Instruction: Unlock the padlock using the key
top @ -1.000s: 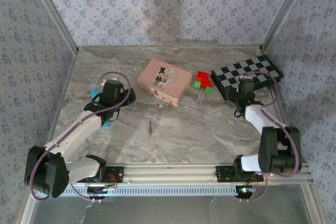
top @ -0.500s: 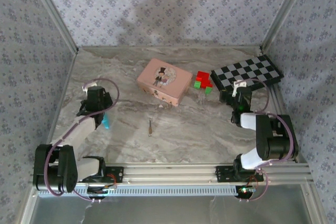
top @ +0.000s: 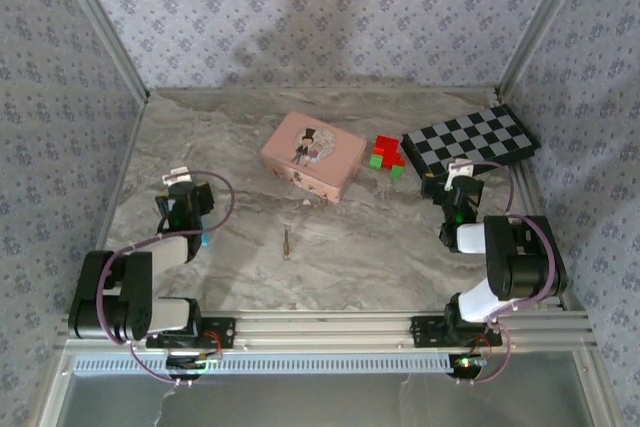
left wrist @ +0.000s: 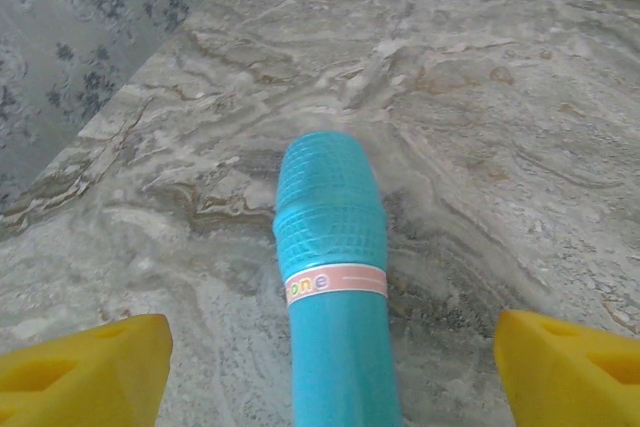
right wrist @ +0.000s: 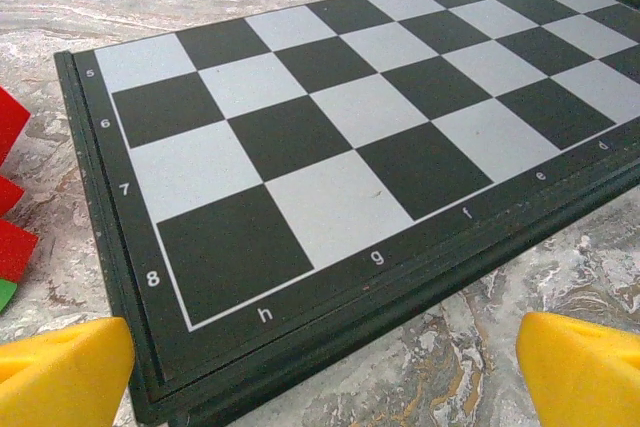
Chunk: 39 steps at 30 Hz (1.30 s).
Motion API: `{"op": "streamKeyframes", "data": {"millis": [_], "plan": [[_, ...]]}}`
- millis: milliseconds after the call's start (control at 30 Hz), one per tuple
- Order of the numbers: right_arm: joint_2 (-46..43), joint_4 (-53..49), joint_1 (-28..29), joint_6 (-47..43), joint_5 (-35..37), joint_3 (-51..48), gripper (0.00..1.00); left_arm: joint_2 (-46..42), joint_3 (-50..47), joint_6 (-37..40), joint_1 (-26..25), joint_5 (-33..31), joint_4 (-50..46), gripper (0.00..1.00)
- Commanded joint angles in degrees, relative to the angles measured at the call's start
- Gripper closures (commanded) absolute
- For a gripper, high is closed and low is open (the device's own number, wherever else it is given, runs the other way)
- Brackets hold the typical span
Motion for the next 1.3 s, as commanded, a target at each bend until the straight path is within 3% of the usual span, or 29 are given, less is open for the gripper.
{"op": "streamKeyframes", "data": {"millis": [0, 200, 500, 767, 867, 1267], "plan": [[0.3, 1.8, 0.3, 0.0, 1.5, 0.6, 0.00, 1.6, -0.6, 4.6, 0.7, 4.7, 13.4, 0.16], [0.3, 1.8, 0.3, 0.0, 1.6, 0.6, 0.01, 13.1, -3.2, 7.1, 0.9, 10.0, 30.1, 0.15], [0.3, 1.8, 0.3, -0.1, 1.6, 0.6, 0.00, 12.4, 4.8, 5.1, 3.5, 13.7, 13.4, 0.14], [0.3, 1.9, 0.3, -0.1, 1.6, 0.6, 0.00, 12.5, 4.7, 4.9, 3.9, 14.7, 13.7, 0.13], [0.3, 1.9, 0.3, 0.0, 1.6, 0.6, 0.00, 12.4, 4.7, 4.9, 3.8, 14.6, 13.7, 0.06], [0.4, 1.8, 0.4, 0.0, 1.7, 0.6, 0.01, 12.5, 4.7, 4.9, 3.9, 14.7, 13.6, 0.04]]}}
